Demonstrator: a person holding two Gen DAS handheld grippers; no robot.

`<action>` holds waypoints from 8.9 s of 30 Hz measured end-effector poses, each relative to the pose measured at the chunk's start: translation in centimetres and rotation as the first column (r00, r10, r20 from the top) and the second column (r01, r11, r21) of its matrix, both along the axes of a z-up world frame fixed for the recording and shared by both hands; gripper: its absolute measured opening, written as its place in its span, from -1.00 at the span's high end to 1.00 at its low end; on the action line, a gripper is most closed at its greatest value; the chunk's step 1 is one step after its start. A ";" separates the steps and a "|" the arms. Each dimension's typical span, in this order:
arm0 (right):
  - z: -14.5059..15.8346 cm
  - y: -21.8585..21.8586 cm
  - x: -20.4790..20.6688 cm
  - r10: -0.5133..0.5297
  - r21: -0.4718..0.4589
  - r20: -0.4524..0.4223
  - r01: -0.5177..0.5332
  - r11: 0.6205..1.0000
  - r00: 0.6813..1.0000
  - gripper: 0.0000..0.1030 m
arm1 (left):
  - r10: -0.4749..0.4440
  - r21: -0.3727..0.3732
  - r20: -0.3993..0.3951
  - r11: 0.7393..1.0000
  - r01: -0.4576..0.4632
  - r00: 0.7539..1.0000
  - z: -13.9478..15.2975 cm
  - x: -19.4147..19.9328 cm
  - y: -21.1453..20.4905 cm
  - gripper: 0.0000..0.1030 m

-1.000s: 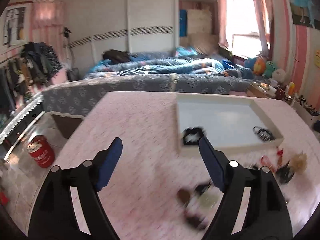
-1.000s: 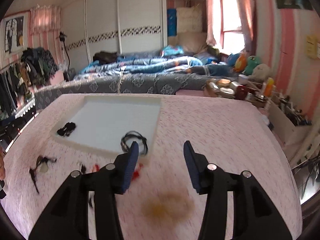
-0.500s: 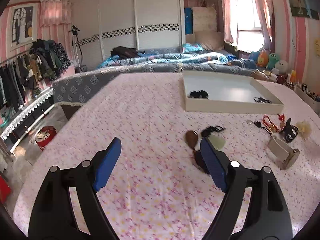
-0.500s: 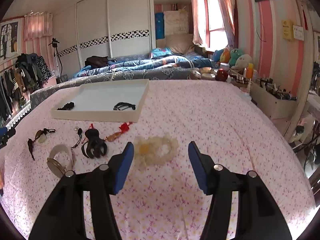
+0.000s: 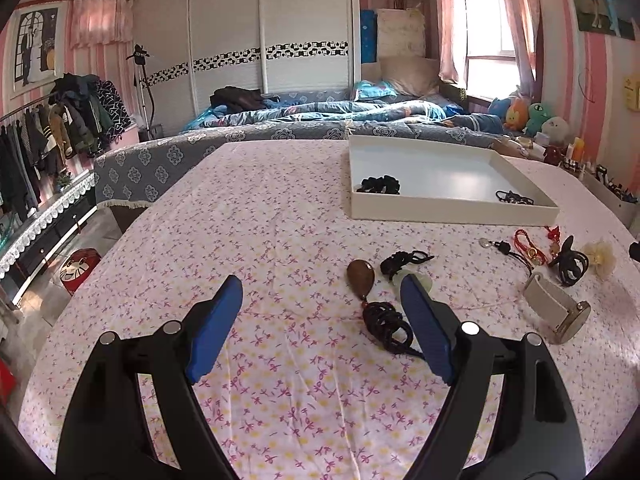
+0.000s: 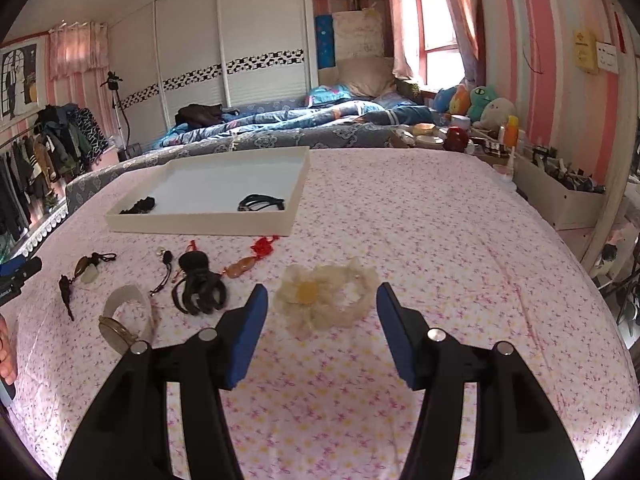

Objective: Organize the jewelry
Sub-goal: 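Move both open tools back toward the remaining jewelry, then grasp the red tassel cord with the right tool while the left tool grasps the jade pendant cord, then carry the red tassel cord and jade pendant with both tools over the tray, then open the left tool to drop the jade pendant while the right tool releases the red tassel, then lift both open tools away from the tray, then move the left tool to the white band while the right tool approaches the black claw clip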

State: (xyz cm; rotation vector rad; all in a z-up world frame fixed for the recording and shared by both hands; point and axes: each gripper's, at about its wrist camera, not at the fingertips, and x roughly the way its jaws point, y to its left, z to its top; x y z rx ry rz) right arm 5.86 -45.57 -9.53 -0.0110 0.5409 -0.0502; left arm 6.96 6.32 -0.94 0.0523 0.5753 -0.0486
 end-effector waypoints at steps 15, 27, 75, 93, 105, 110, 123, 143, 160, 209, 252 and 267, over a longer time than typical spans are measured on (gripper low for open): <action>-0.3 5.9 1.9 0.122 0.020 -0.020 -0.122 0.992 0.992 -0.11 | -0.033 -0.005 0.003 0.999 0.033 0.999 0.1 1.3 -0.8 -0.57; 0.7 3.1 8.1 0.046 0.044 -0.090 -0.042 0.998 0.995 -0.09 | -0.025 -0.001 0.001 1.000 0.025 1.000 0.4 4.6 -0.3 -0.57; 1.0 2.9 11.5 0.095 0.140 -0.131 -0.077 0.987 0.987 0.86 | -0.277 -0.079 -0.198 0.961 0.267 0.940 -0.6 9.8 -7.3 0.81; 9.2 3.8 8.0 0.160 0.094 0.047 -0.164 0.982 0.986 0.86 | -0.290 -0.078 -0.019 0.955 0.287 0.957 8.0 8.3 -8.6 0.81; 11.9 5.6 10.7 0.163 0.027 0.138 -0.168 0.985 0.977 0.86 | -0.222 -0.079 0.110 0.970 0.232 0.969 11.7 12.3 -10.1 0.81; 12.8 5.7 12.3 0.155 0.021 0.157 -0.160 0.987 0.975 0.86 | -0.204 -0.091 0.124 0.972 0.216 0.971 12.2 14.5 -10.0 0.81; 9.7 6.6 17.2 0.115 -0.034 0.116 -0.111 0.993 0.987 0.86 | -0.176 -0.087 0.096 0.979 0.184 0.980 9.2 19.3 -11.7 0.81; 4.4 6.5 19.7 0.128 0.017 0.009 -0.128 0.992 0.992 0.86 | -0.198 -0.098 -0.016 0.976 0.196 0.980 2.6 20.8 -12.9 0.81; 2.0 7.4 20.5 0.159 -0.002 -0.068 -0.159 0.987 0.985 0.86 | -0.218 -0.086 -0.074 0.974 0.212 0.973 1.0 20.9 -14.2 0.80; 3.2 6.3 19.8 0.139 0.009 -0.018 -0.139 0.990 0.990 0.35 | -0.185 -0.095 -0.028 0.979 0.182 0.982 3.0 20.4 -12.4 0.44; -0.9 5.9 5.8 0.111 0.024 -0.103 -0.109 0.994 0.988 -0.20 | -0.301 -0.212 -0.186 0.942 0.261 0.935 -0.5 3.5 -9.7 -0.01; -2.2 5.0 6.3 0.177 0.073 -0.117 -0.169 0.983 0.977 -0.20 | -0.351 -0.230 -0.289 0.929 0.291 0.891 -2.5 4.2 -16.0 0.30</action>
